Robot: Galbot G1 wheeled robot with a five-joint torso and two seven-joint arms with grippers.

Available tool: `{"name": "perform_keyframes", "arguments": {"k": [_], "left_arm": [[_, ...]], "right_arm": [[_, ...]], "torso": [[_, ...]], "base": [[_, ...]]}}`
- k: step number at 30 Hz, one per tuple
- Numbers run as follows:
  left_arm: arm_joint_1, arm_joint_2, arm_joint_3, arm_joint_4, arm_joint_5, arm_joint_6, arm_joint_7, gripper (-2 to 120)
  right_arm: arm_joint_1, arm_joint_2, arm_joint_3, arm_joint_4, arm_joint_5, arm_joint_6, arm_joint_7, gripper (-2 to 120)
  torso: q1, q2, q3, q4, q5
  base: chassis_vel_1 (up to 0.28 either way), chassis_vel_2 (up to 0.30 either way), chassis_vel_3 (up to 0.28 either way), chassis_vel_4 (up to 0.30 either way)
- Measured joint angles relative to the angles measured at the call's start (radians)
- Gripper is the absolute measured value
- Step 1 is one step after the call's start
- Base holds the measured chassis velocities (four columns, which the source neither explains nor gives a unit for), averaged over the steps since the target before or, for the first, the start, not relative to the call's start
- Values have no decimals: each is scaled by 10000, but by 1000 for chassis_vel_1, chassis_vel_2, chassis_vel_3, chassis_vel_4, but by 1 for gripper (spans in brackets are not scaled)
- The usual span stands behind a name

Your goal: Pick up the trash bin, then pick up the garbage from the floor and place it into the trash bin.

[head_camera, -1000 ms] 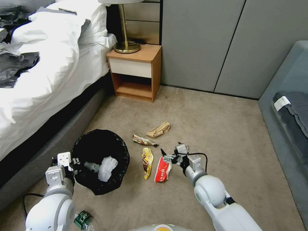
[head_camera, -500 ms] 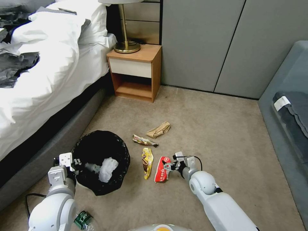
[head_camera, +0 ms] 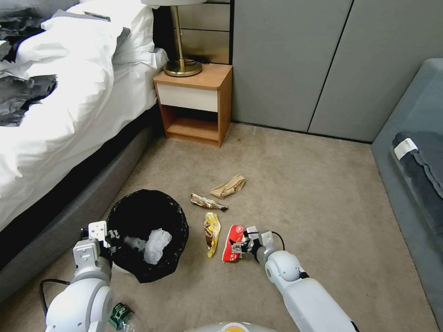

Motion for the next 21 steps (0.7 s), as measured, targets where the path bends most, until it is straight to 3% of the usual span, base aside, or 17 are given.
{"name": "perform_keyframes", "arguments": {"k": [3, 8, 21], "left_arm": [[11, -5, -2, -16, 6, -4, 0, 1], [33, -15, -6, -60, 15, -12, 0, 1], [84, -16, 14, -130, 40, -34, -8, 1]], "right_arm": [[19, 100, 20, -250, -137, 155, -19, 91], [22, 224, 64, -430, -205, 380, -38, 69], [-98, 226, 64, -43, -220, 627, 124, 22]], "torso": [[0, 0, 0, 0, 0], [0, 0, 0, -1, -1], [0, 0, 0, 0, 2]], "base": [[0, 0, 0, 0], [0, 0, 0, 0], [0, 0, 0, 0]]}}
